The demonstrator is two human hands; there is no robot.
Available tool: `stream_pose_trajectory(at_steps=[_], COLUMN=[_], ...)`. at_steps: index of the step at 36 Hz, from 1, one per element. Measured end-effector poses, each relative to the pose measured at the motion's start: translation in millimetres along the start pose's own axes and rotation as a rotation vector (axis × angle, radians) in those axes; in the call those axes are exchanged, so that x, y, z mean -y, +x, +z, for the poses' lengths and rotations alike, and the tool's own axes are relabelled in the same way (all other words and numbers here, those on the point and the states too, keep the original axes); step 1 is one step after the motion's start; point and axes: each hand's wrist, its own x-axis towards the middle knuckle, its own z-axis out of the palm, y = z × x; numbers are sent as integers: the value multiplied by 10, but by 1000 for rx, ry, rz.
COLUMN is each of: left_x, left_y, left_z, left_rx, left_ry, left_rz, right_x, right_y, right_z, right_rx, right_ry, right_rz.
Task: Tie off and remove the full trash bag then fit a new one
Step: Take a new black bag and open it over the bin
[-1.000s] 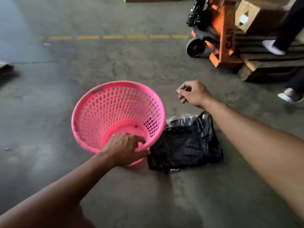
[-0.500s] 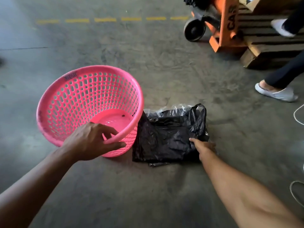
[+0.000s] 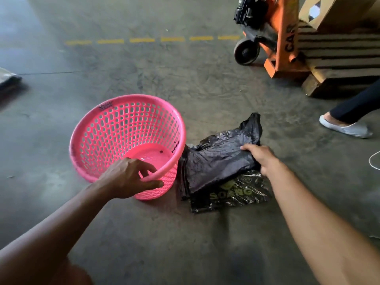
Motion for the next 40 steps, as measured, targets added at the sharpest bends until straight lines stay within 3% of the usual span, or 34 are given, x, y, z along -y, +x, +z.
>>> stream_pose_trajectory(at_steps=[8,10,14,17,20,24,27,29,32,34,37,40], left_x=[-27,-44,-113,-314,-572,-801,-806,-761,-641,-450,-130,198], left_y=[-16,-2,196,381,521,637,690,698,666,637,419,162], left_z=[-11,-16,-128,-284,-398,-558,-646,-741,-923,-984,-1082,-1154], left_rx=[59,-30,-368,-443,-341,-90,89,94,-55,-263,-487,-578], left_ry=[-45,-197,-442,-680,-1069,-1487,-1787,-1920,-1836,-1718,-1565,-1336], left_rz=[-23,-16,-26,-92,-192,-338,-259,-164,-144,-202,-292,-336], right_x=[1158,1395,1842,2112,2332,2551,2553,2484,2326,2180,1913,1677], right_y=[-955,-1203,-1754,-2084,-2333,-2488,-2433,-2354,-2160,-1996,-1701,-1488], right_z=[-169,-156,16,199,333,369,311,294,321,336,371,477], right_rx=[75,94,185,296,409,537,624,624,536,435,225,96], right_ry=[112,143,222,289,393,482,541,542,450,370,213,59], right_rz=[-353,-432,-572,-629,-618,-567,-574,-571,-518,-499,-653,-744])
